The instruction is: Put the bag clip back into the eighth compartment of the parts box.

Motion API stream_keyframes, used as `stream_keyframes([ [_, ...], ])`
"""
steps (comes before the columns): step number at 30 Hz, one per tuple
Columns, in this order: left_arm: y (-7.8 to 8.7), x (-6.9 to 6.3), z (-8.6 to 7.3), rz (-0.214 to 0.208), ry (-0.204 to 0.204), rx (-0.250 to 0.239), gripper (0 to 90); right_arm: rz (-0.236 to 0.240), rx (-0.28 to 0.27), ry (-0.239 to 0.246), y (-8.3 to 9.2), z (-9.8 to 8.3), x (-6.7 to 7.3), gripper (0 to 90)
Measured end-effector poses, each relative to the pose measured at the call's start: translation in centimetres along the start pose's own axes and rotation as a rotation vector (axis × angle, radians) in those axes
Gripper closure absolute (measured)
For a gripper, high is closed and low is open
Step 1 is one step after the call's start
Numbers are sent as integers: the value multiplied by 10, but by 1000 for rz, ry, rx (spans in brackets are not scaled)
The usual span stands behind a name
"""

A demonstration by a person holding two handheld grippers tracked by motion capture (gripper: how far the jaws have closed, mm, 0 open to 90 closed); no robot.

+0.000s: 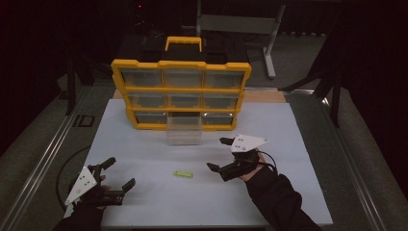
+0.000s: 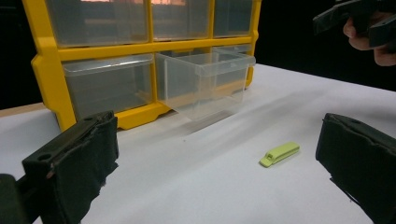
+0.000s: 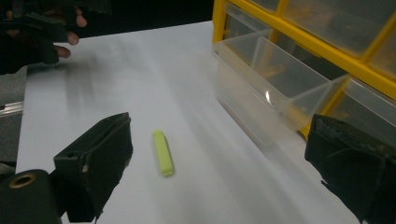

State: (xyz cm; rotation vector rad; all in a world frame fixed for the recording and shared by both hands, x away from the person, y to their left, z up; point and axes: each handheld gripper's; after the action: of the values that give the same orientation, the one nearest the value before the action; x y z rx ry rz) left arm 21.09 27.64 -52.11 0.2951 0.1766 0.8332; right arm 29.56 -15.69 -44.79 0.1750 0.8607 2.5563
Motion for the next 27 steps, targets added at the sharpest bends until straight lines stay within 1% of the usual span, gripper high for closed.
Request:
stream_keyframes([
  [1,0,0,0,0,0,0,0,9,0,0,-2,1,1,75],
  [5,0,0,0,-2,1,0,0,19,2,11,-9,5,3,75],
  [7,0,0,0,-3,2,1,0,30,9,18,-16,8,4,75],
  [10,0,0,0,-4,2,1,0,37,14,22,-21,9,6,75],
  [14,0,0,0,-3,0,1,0,61,25,30,-33,14,9,75],
  [16,0,0,0,-4,1,0,0,61,25,30,-33,14,9,75],
  [19,0,0,0,-5,1,1,0,81,34,37,-43,17,12,75],
  [22,0,0,0,-6,1,0,0,83,39,44,-48,18,13,76],
  [27,0,0,0,-8,0,0,0,105,50,55,-61,21,18,76],
])
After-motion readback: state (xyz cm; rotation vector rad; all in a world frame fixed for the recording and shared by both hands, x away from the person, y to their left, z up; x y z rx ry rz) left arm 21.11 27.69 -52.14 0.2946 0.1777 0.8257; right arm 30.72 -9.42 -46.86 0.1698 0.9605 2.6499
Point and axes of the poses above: each handheld gripper's, and its own axes: y roughly backward along the jaws, z roughly out of its top, x roughly to its left, and after that the axes turned 9 degrees about x, right-handed
